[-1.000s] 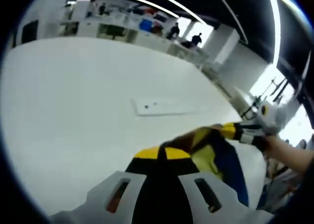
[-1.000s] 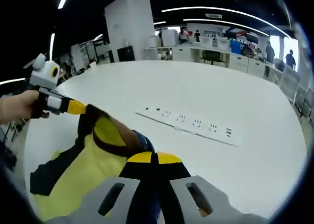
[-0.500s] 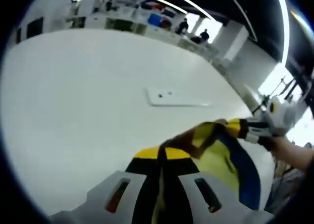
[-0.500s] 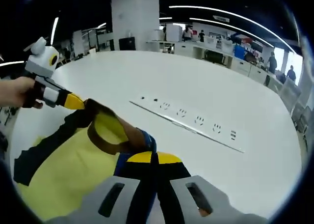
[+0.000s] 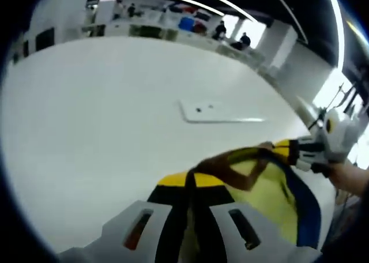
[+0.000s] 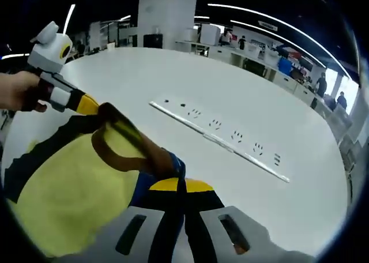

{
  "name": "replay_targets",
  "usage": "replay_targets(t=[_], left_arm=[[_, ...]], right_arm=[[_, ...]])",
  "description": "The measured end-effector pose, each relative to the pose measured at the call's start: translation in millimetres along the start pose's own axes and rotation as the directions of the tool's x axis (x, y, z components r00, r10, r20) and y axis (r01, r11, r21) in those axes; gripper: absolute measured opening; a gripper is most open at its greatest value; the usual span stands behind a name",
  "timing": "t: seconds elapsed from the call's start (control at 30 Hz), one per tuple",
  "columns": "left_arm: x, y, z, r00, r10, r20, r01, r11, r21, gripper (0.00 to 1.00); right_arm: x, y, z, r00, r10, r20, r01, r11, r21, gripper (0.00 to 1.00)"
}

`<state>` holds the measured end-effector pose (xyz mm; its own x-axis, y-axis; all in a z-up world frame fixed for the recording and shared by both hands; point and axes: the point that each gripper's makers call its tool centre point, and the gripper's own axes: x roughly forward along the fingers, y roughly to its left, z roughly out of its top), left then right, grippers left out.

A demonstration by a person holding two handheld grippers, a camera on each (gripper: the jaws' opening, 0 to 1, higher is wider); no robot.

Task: Fold the garment on the visible template until the final outline fits inside the template.

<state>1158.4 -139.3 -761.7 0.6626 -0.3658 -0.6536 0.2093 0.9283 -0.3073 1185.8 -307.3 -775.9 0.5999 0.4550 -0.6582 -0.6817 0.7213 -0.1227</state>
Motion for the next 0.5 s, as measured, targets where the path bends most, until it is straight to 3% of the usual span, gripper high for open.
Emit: replay_targets(t=[0.37, 0.5], left_arm=[[6.3, 6.1, -3.3, 1.000, 0.027, 0.007, -0.027, 1.000, 0.009, 0.00], [6.4, 6.2, -2.2, 1.000, 0.022, 0.019, -0.022, 0.999, 0.026, 0.00]], right_arm=[[5.0, -2.5, 5.1, 1.000, -0.005, 0.018, 0.006, 0.999, -0.045, 0.01], [5.5, -3.1, 4.5, 1.000, -0.005, 0.016, 0.005, 1.000, -0.009, 0.01]])
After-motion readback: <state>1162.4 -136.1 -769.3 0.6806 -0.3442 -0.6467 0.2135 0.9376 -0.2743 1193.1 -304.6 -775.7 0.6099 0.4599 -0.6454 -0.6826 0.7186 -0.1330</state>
